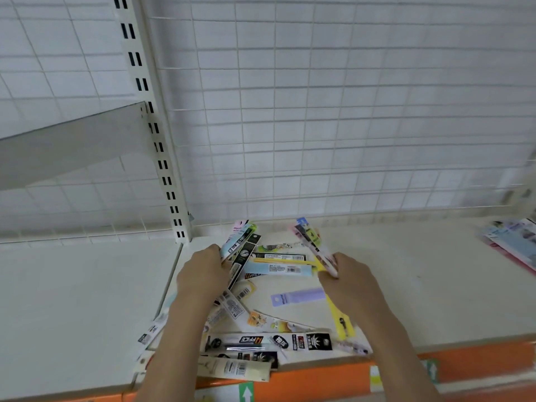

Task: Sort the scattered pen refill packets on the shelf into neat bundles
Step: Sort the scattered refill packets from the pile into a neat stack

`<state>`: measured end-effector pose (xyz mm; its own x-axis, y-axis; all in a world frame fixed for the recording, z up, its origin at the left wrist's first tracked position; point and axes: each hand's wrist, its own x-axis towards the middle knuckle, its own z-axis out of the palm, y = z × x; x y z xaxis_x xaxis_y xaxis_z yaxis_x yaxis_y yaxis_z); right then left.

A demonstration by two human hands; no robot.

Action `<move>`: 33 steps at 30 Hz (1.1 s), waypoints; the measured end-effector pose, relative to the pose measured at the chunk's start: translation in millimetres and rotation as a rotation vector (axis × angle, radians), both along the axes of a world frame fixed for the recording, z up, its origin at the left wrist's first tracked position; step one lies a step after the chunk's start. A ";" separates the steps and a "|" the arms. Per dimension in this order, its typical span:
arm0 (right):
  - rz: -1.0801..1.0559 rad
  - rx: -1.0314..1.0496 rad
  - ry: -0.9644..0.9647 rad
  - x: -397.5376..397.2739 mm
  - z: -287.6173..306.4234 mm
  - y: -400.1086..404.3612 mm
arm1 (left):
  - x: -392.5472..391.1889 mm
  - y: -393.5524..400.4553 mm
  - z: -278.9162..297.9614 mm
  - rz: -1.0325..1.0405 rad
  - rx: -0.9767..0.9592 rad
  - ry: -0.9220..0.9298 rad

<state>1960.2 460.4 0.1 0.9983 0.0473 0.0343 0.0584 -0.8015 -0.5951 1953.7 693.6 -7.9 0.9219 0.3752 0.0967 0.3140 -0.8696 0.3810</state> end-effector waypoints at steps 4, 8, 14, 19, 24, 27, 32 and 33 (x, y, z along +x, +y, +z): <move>-0.006 0.006 0.017 -1.3 -1.6 -18.8 | 11.3 -15.9 2.7 -0.002 -0.038 0.043; 0.000 -0.022 0.011 -2.6 -5.3 -31.1 | 17.7 -24.4 -0.4 -0.001 -0.028 0.074; 0.007 -0.002 0.000 1.0 -6.8 -38.0 | 22.9 -26.0 -2.5 0.009 0.024 0.085; 0.094 -0.083 -0.027 -0.3 -1.0 -36.4 | 26.0 -25.8 4.7 -0.014 0.029 0.025; 0.155 -0.305 -0.024 -2.4 -2.1 -29.3 | 19.2 -24.3 26.1 -0.043 -0.083 -0.183; 0.212 -0.344 0.018 0.9 -5.9 -23.7 | 11.5 -21.6 38.4 -0.056 -0.151 -0.316; 0.239 -0.346 0.061 3.2 -10.1 -13.3 | 5.6 -15.8 46.5 -0.041 -0.184 -0.491; 0.228 -0.346 0.045 4.0 -11.5 -12.4 | 4.9 -14.7 46.4 -0.038 -0.189 -0.515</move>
<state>1964.2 448.0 -11.5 0.9609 0.2689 -0.0658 0.2381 -0.9242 -0.2987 1958.6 678.9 38.5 0.7865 0.3975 0.4727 0.0157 -0.7780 0.6280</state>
